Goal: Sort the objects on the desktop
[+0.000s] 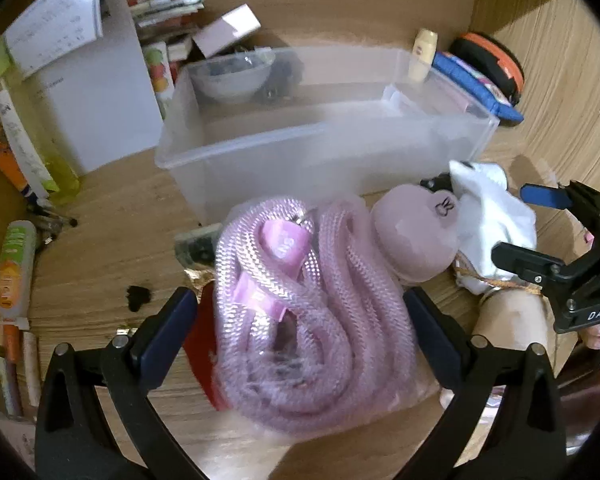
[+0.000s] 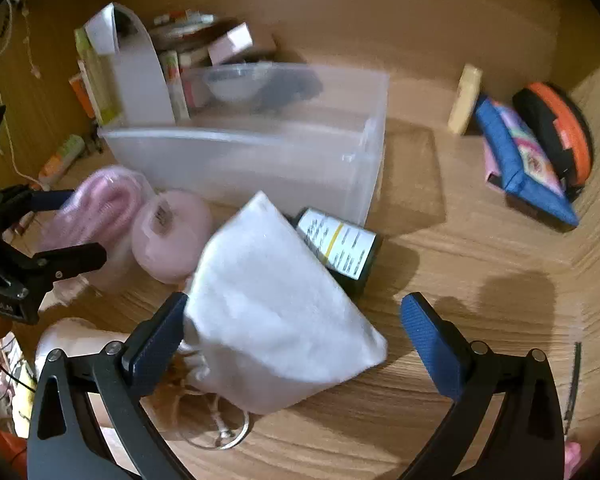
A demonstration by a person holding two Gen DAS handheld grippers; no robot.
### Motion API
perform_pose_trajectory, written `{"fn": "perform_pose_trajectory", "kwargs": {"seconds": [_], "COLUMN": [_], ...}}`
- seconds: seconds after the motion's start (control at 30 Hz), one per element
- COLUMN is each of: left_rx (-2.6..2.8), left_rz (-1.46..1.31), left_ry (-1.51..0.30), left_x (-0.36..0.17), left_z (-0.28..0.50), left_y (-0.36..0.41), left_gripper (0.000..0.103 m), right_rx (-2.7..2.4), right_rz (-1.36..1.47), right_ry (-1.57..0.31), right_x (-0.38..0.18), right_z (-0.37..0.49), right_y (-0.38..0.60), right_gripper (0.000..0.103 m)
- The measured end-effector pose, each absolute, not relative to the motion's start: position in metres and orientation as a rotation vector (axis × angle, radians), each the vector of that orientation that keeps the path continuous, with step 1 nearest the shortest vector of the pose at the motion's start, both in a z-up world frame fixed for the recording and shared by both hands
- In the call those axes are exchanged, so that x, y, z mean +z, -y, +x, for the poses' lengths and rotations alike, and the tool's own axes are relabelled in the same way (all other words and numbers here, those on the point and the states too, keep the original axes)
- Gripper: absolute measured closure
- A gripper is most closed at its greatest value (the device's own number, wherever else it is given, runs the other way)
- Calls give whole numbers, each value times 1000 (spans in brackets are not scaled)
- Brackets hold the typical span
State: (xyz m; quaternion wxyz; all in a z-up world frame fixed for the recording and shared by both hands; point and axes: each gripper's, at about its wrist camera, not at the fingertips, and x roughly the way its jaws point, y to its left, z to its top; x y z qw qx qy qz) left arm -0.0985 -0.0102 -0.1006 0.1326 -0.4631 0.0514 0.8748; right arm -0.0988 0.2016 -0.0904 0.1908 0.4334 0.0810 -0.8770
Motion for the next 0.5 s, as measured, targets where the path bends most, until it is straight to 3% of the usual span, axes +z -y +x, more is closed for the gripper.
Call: {"fn": "perform_pose_trajectory", "kwargs": {"seconds": [0.3,0.37,0.43,0.5], "left_rx": [2539,2529,2521,2518], "left_rz": [-1318,-1301,-1284,-1278], "left_ry": [-106,-99,-92,-77], "left_x": [-102,-102,-100,-99], "left_z": [-103,-102,-102,-101], "left_y": [9,12,15,18], "left_gripper": [0,3,12,19], "right_rx": [-2320,-2309,-2291,-2283], "right_rz": [1309,1300,1276,1264], "right_ry": [-22,-32,-61,-72], "right_x": [-109,-108,-108,-106], "right_z": [-115,-114,-111,-109], "right_y": [-207,-206,-204,-204], "right_gripper": [2,12,25,31]}}
